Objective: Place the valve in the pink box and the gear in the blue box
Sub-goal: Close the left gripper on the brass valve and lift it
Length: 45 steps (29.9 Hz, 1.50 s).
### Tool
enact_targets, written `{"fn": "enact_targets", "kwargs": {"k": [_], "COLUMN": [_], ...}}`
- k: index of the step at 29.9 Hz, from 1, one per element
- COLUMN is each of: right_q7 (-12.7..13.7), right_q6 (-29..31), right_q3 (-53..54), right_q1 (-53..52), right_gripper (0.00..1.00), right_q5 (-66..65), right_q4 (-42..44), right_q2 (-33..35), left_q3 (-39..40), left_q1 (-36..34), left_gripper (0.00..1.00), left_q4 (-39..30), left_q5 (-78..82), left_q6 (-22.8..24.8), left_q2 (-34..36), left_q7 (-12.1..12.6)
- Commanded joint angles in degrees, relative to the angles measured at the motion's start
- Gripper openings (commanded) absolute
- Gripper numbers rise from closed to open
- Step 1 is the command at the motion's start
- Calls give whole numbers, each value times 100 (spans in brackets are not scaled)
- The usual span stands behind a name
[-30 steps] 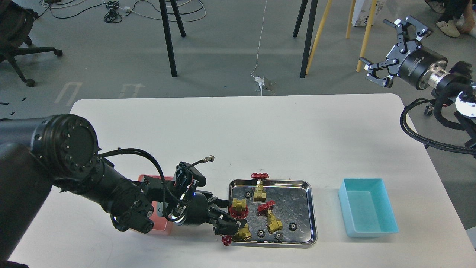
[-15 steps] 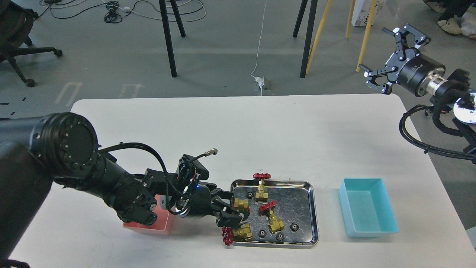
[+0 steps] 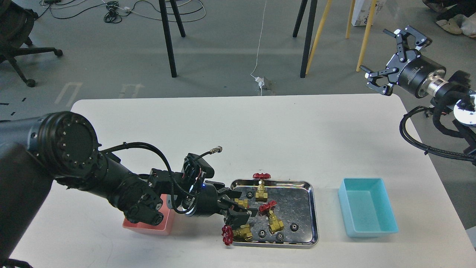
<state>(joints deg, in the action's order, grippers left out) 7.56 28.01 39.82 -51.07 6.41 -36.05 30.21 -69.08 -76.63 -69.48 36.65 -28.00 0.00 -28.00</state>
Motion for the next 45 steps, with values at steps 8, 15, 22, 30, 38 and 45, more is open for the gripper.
{"fn": "enact_targets", "kwargs": {"k": [8, 15, 22, 30, 38, 45], "right_q7": [-9, -17, -26, -26, -26, -26], "right_q6": [-1, -1, -1, -1, -1, -1], "right_q3": [0, 0, 8, 8, 8, 8], "right_q1": [9, 62, 80, 80, 80, 106], "right_gripper": [99, 99, 99, 99, 99, 99], "right_q5": [0, 0, 0, 0, 0, -8], "right_q4": [-7, -7, -7, 11, 28, 46], "right_q2": [-6, -6, -15, -59, -94, -120], "left_q3": [-9, -17, -18, 88, 88, 106], "left_q1": [17, 34, 113, 254, 289, 280], "left_gripper": [67, 59, 49, 43, 36, 32], "left_q4": [4, 22, 31, 171, 171, 171], "left_q5": [185, 211, 343, 387, 448, 501], "left_q6": [0, 0, 0, 0, 0, 0], "left_q2": [97, 150, 193, 316, 378, 466], "left_q7": [0, 0, 0, 0, 0, 0]}}
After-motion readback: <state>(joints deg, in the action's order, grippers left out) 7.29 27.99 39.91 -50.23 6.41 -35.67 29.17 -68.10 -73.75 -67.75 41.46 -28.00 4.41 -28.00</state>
